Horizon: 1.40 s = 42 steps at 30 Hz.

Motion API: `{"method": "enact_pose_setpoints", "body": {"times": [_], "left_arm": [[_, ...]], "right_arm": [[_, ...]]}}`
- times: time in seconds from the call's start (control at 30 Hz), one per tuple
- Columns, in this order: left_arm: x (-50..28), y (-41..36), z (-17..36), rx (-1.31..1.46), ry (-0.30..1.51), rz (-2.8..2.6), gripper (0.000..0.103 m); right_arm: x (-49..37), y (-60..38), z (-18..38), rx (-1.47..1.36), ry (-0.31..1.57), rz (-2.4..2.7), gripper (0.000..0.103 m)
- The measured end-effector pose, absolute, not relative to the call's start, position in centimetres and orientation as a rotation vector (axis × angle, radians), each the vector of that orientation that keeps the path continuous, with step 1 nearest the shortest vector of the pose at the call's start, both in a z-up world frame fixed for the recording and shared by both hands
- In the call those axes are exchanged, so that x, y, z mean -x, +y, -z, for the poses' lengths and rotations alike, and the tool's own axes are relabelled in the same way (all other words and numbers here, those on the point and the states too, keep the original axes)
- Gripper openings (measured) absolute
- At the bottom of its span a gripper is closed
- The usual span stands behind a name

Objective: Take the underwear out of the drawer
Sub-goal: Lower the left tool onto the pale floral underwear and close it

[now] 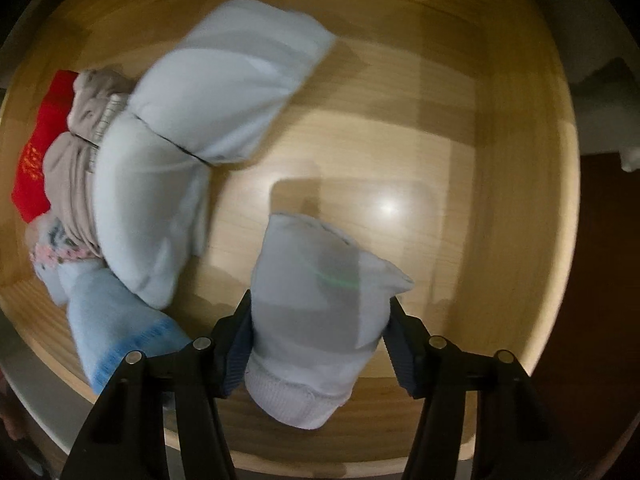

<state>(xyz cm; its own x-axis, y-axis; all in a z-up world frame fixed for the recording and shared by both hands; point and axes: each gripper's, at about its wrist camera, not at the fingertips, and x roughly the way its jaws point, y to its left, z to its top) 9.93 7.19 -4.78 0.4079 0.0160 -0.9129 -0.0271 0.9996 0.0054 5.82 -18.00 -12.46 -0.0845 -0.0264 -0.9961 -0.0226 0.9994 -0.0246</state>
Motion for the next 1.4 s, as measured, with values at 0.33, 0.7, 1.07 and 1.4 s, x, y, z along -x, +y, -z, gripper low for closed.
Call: {"method": "enact_pose_setpoints", "body": {"times": [0.33, 0.7, 1.07, 1.4], "left_arm": [[-10.2, 6.7, 5.3, 0.004, 1.189, -0.006, 0.059], [-11.6, 4.9, 7.1, 0.078, 1.356, 0.129, 0.059], [-13.6, 1.7, 9.8, 0.191, 1.513, 0.131, 0.059], [-15.0, 0.8, 11.9, 0.248, 1.585, 0.083, 0.059]], "right_arm": [[-4.0, -19.2, 12.7, 0.114, 1.625, -0.006, 0.053], [-4.0, -17.0, 12.6, 0.131, 1.607, -0.006, 0.053], [-5.5, -16.8, 10.7, 0.118, 1.595, -0.029, 0.054], [-5.7, -17.0, 10.6, 0.107, 1.588, -0.048, 0.054]]}}
